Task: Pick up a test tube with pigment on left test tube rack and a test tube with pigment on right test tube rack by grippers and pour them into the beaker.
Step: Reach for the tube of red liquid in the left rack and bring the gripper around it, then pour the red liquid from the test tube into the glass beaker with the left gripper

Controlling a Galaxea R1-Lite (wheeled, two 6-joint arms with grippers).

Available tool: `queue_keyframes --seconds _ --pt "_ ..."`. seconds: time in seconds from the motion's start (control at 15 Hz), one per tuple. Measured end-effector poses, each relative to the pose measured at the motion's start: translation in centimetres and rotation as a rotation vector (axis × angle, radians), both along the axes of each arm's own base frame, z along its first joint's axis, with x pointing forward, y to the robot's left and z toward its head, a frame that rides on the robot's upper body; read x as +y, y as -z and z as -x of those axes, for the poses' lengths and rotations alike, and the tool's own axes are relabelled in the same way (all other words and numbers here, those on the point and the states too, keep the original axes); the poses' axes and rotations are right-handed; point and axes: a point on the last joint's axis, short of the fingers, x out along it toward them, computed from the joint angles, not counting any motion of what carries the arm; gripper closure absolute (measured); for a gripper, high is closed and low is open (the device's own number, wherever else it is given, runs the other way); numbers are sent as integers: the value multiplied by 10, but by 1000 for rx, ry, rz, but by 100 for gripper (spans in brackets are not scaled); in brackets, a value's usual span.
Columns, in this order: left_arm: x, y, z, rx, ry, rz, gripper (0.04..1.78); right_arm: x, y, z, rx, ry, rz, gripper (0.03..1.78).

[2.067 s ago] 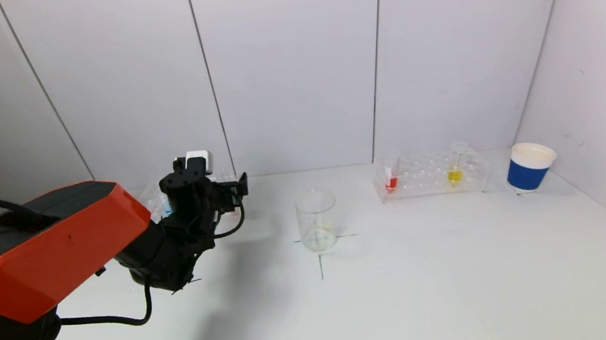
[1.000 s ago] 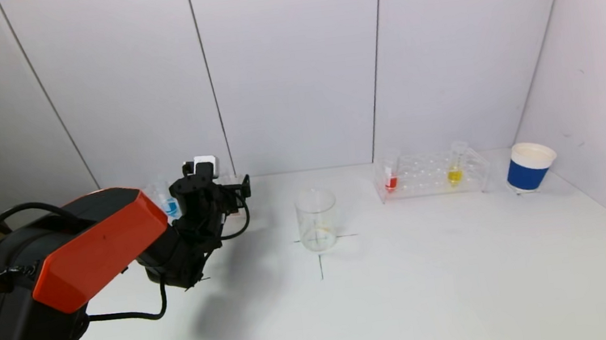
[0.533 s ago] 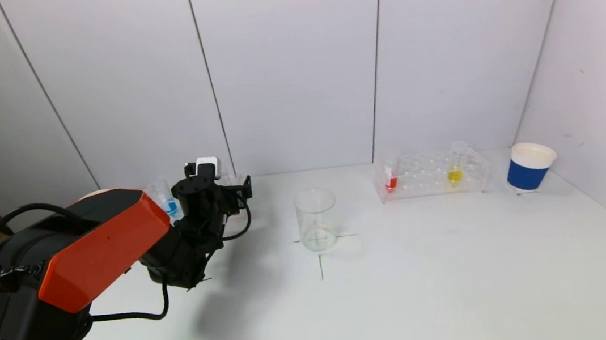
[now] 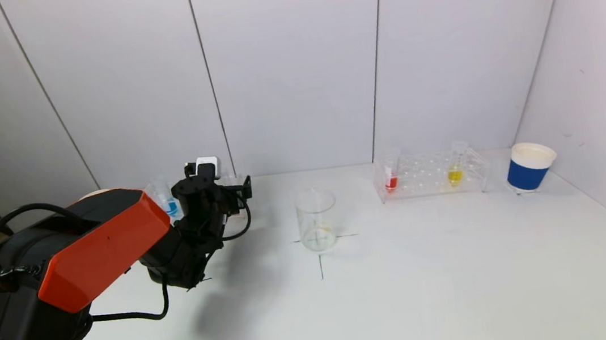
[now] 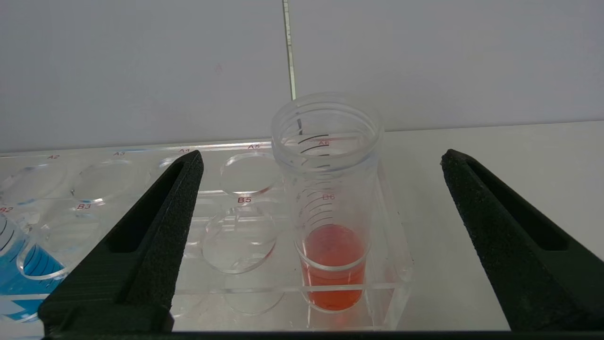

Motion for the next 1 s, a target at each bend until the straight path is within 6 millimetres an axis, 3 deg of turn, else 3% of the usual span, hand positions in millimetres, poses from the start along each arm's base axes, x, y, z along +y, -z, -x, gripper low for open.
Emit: queue_keyframes --seconds 0.27,0.67,0.73,1.0 --pt "0 0 0 0 1 1 27 0 0 0 0 0 0 4" --pt "0 -1 0 -10 1 0 127 0 0 0 0 0 0 4" --pt "-1 -1 0 -10 1 0 134 0 0 0 0 0 0 4" --pt "0 -1 0 -12 1 0 136 0 0 0 0 0 0 4"
